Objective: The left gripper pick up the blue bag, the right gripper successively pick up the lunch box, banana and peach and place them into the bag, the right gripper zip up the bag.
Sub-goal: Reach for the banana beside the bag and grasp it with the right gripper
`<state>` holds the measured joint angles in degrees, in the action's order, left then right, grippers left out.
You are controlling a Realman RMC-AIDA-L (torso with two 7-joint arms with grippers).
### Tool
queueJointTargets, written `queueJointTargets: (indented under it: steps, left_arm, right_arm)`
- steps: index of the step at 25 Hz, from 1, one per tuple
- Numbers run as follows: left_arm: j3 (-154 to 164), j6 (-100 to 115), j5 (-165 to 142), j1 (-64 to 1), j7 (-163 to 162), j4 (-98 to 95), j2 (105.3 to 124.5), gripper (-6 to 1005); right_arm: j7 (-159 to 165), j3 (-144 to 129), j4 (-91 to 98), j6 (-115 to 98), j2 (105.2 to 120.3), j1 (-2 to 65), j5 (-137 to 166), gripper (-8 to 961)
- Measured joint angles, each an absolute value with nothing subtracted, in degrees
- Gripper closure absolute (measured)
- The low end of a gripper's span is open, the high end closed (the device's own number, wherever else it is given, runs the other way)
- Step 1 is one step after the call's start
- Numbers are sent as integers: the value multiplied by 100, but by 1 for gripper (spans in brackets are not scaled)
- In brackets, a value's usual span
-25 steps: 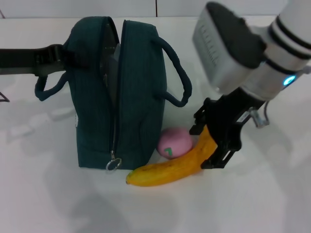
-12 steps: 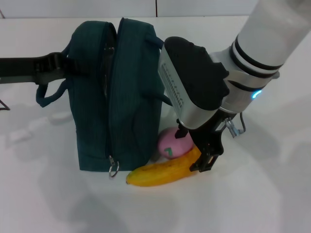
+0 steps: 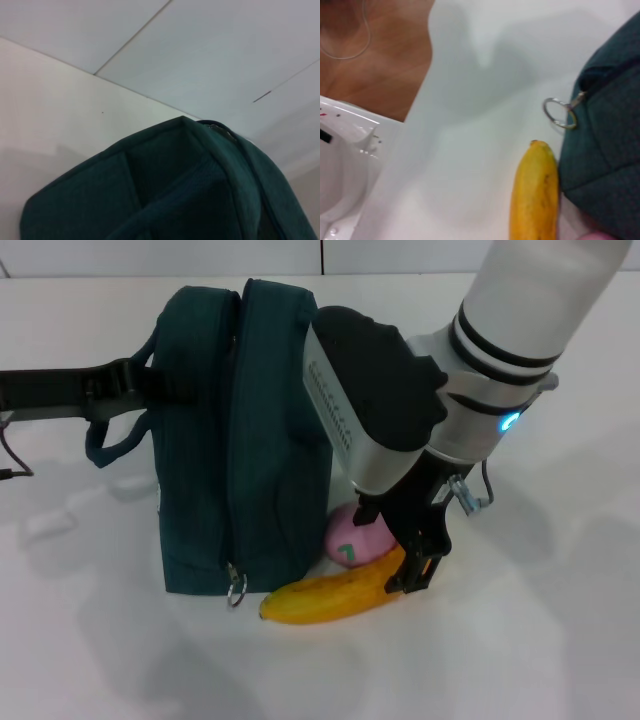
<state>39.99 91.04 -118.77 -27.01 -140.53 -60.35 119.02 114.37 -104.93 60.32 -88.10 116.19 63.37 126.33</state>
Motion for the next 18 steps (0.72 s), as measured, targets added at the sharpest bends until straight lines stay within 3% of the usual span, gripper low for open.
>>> queueJointTargets:
  steps: [18]
  left_arm:
    - [4035, 8963, -11635, -2699, -13701, -5757, 11945, 963]
  right_arm:
    - [11224, -11210, 5318, -8249, 11619, 6553, 11977, 171]
